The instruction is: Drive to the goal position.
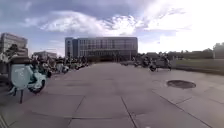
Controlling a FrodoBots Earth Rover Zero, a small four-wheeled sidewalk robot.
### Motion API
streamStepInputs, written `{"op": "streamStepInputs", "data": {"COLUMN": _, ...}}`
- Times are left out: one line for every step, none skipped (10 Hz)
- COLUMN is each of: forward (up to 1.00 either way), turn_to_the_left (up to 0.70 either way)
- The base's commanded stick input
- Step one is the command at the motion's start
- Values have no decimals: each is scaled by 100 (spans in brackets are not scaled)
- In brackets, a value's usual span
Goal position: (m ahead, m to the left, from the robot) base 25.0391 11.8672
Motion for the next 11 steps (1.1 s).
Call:
{"op": "streamStepInputs", "data": {"forward": 70, "turn_to_the_left": 0}}
{"op": "streamStepInputs", "data": {"forward": 70, "turn_to_the_left": 0}}
{"op": "streamStepInputs", "data": {"forward": 70, "turn_to_the_left": 0}}
{"op": "streamStepInputs", "data": {"forward": 70, "turn_to_the_left": 0}}
{"op": "streamStepInputs", "data": {"forward": 70, "turn_to_the_left": 0}}
{"op": "streamStepInputs", "data": {"forward": 70, "turn_to_the_left": 0}}
{"op": "streamStepInputs", "data": {"forward": 70, "turn_to_the_left": 0}}
{"op": "streamStepInputs", "data": {"forward": 70, "turn_to_the_left": 0}}
{"op": "streamStepInputs", "data": {"forward": 70, "turn_to_the_left": 0}}
{"op": "streamStepInputs", "data": {"forward": 70, "turn_to_the_left": 0}}
{"op": "streamStepInputs", "data": {"forward": 70, "turn_to_the_left": -11}}
